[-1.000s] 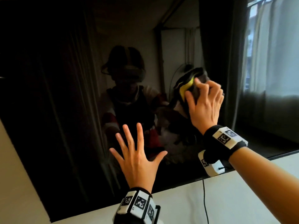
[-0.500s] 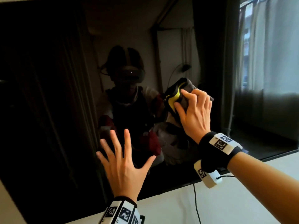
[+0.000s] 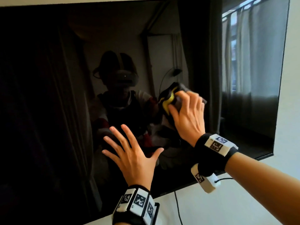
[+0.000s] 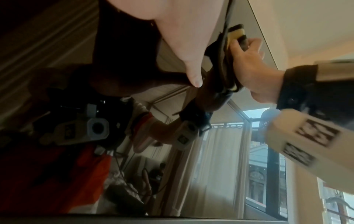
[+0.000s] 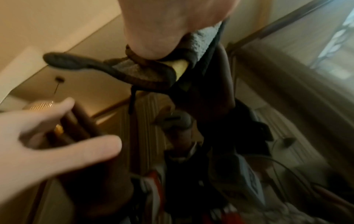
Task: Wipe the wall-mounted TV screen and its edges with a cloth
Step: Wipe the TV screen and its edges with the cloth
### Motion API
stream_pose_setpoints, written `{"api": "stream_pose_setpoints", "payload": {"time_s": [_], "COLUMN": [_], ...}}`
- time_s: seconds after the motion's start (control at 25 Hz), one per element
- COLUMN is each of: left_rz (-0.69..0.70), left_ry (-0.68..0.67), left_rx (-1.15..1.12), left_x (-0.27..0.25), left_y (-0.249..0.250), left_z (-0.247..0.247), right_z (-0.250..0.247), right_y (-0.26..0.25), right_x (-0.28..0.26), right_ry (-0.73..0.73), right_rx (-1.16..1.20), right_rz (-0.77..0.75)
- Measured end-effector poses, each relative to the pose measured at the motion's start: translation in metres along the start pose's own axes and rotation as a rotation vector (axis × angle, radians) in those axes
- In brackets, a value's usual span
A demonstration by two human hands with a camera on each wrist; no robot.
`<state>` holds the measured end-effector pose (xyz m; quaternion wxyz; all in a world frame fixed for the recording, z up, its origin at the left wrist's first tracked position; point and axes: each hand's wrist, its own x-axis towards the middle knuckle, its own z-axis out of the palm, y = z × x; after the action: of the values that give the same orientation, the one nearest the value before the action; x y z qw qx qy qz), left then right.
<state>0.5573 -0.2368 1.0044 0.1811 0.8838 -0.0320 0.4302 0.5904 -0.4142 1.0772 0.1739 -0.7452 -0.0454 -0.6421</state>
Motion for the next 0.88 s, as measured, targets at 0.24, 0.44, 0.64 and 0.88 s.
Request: {"api": "stream_pose_setpoints", "payload": {"time_s": [0.24,0.44,0.64,0.88], "left_rz": [-0.002,0.013,0.012,0.263], "left_ry": [0.014,0.036,0.036,0.022], "left_rx": [0.058,0.043,-0.026,-0.048], "left_x": [-0.003,-0.003,-0.003,-0.006], "left_y": [-0.005,-0.005,-0.003,0.049], "left_z": [0.004,0.003,0.002,0.004], "right_z": [-0.009,-0.015,-0.011,-0.023], "right_y": [0.029,0.042,0.037,0.073], "right_x": [0.020,0.015,-0.001,0.025], "right_ry": [0.113,0.043,-0.009,0.135], "right_rx": [0.027,-0.021,-0.057,0.001], "right_rz": [0.294,0.179,0.101,0.384]}}
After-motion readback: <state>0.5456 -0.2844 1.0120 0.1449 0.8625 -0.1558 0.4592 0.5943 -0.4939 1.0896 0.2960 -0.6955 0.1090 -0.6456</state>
